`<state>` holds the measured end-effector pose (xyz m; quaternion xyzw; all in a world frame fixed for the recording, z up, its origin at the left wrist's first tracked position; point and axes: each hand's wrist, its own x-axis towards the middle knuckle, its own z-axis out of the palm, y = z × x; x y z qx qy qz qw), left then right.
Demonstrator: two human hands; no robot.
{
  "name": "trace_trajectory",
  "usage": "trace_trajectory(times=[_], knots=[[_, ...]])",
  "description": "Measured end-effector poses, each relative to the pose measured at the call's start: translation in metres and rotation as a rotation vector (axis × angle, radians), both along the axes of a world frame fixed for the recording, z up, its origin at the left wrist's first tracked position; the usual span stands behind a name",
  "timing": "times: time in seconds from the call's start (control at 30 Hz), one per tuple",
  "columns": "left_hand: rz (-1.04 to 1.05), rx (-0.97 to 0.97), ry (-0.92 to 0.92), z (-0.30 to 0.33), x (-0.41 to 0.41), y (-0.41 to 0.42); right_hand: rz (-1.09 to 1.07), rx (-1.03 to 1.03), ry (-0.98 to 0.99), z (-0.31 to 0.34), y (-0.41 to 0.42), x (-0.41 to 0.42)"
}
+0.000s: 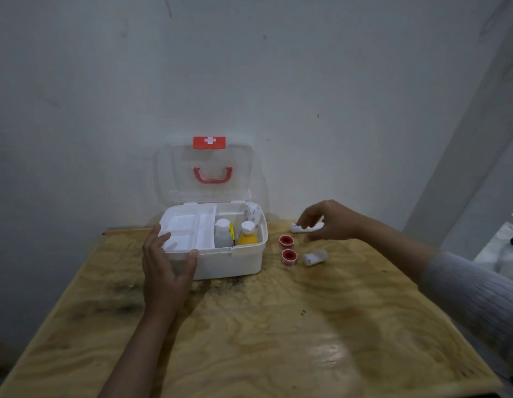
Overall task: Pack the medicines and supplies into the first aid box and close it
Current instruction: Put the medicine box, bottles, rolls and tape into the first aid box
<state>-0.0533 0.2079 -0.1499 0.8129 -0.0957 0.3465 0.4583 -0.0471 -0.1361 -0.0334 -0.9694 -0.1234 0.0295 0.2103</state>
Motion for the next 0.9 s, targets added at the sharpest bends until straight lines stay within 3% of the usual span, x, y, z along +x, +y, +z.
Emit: trace_trajectory(times=[0.2, 0.47, 0.7, 0.9], knots=[[-0.009, -0.003, 0.008, 0.002, -0.002, -0.001, -0.047, -0.064, 0.124, -0.031, -0.022, -0.023], [-0.032, -0.004, 0.024, 0.004, -0.003, 0.000, -0.073, -0.005, -0.035, -0.053, -0.025, -0.028], [-0.039, -0.023, 0.079, 0.009, -0.007, 0.000, -0.048, 0.214, -0.240, 0.001, 0.001, -0.034], [-0.051, -0.051, 0.171, 0.020, -0.011, 0.002, 0.087, 0.345, -0.353, 0.044, 0.070, -0.027]])
